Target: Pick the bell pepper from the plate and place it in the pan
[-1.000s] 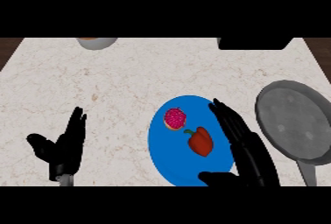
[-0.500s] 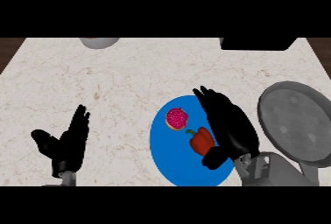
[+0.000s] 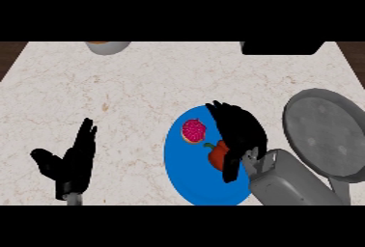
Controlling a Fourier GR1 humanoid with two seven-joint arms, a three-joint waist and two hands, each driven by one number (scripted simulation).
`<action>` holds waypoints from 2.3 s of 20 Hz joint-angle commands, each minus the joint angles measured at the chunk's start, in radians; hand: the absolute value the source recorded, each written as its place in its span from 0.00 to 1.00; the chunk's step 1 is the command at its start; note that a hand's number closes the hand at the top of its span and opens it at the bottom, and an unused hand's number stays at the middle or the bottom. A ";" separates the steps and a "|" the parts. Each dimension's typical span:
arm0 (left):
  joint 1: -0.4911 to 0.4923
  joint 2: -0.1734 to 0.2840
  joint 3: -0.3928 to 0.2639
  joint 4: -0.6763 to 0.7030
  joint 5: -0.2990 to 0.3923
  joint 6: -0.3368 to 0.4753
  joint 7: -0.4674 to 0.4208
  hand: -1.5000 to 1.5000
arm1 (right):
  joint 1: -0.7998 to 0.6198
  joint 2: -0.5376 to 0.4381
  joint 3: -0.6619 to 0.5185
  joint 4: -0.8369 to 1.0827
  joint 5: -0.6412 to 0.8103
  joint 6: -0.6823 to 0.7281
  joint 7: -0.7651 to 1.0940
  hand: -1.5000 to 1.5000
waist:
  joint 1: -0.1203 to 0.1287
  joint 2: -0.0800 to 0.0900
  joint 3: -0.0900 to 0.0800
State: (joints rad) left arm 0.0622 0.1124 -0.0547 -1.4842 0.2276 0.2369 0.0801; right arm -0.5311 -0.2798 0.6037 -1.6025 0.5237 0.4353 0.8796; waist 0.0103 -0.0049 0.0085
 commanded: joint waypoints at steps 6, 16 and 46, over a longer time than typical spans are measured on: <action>0.000 -0.037 -0.009 0.049 -0.013 0.018 0.041 0.50 | 0.050 0.039 -0.022 -0.047 0.023 0.103 0.040 0.00 | -0.010 0.004 -0.009; 0.021 -0.033 0.017 0.061 -0.001 -0.028 0.020 0.50 | 0.138 0.046 -0.053 0.083 0.187 -0.082 -0.224 0.00 | -0.007 0.006 -0.008; -0.025 -0.037 0.057 0.064 -0.006 -0.041 0.057 0.50 | 0.269 0.277 0.057 0.050 0.529 -0.286 0.157 1.00 | -0.020 0.002 -0.009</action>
State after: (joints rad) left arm 0.0652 0.0786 -0.0148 -1.4943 0.2009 0.2089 0.1179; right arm -0.3048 -0.0548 0.5802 -1.4977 0.9724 0.2215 0.8640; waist -0.0069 -0.0153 0.0015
